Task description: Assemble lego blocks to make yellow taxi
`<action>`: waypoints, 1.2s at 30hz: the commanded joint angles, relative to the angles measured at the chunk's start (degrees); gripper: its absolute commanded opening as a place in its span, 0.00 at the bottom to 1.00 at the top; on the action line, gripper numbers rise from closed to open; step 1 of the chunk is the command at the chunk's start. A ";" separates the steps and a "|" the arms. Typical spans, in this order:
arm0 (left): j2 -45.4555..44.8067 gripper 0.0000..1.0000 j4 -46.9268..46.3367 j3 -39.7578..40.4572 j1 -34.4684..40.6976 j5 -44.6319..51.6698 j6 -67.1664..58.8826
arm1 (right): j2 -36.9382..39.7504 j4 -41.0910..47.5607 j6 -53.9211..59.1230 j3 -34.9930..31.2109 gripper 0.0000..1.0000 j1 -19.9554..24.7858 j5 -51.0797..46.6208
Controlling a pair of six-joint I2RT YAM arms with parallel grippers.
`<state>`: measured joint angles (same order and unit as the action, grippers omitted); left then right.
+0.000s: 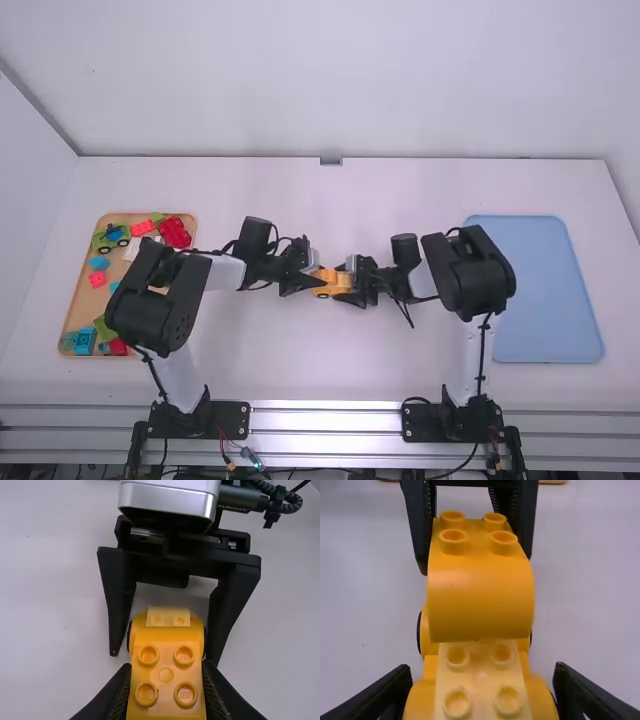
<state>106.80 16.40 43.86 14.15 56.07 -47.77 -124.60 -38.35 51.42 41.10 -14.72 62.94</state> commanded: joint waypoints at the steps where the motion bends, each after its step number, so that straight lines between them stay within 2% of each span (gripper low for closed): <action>1: -0.63 0.03 0.00 -0.42 0.55 1.53 0.00 | -0.68 0.24 -0.15 -0.37 0.66 0.17 0.07; 8: -0.02 0.02 1.16 -0.42 1.33 1.73 0.00 | -0.68 0.46 -0.11 -0.66 0.55 0.13 0.02; 15: 2.95 0.02 5.84 -0.42 1.33 2.16 3.67 | -0.68 1.27 -0.11 -0.66 0.54 -0.11 0.02; 19: 3.67 0.02 6.58 -0.42 1.97 6.36 2.23 | -0.68 1.22 -0.09 -0.66 0.55 0.22 0.02; 36: 3.67 0.02 6.19 -0.42 3.87 -1.01 1.55 | -0.68 1.18 -0.11 -0.61 0.56 -0.28 0.02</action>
<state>110.10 22.83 43.86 17.78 55.44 -45.60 -124.60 -37.54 51.55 40.97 -14.79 63.13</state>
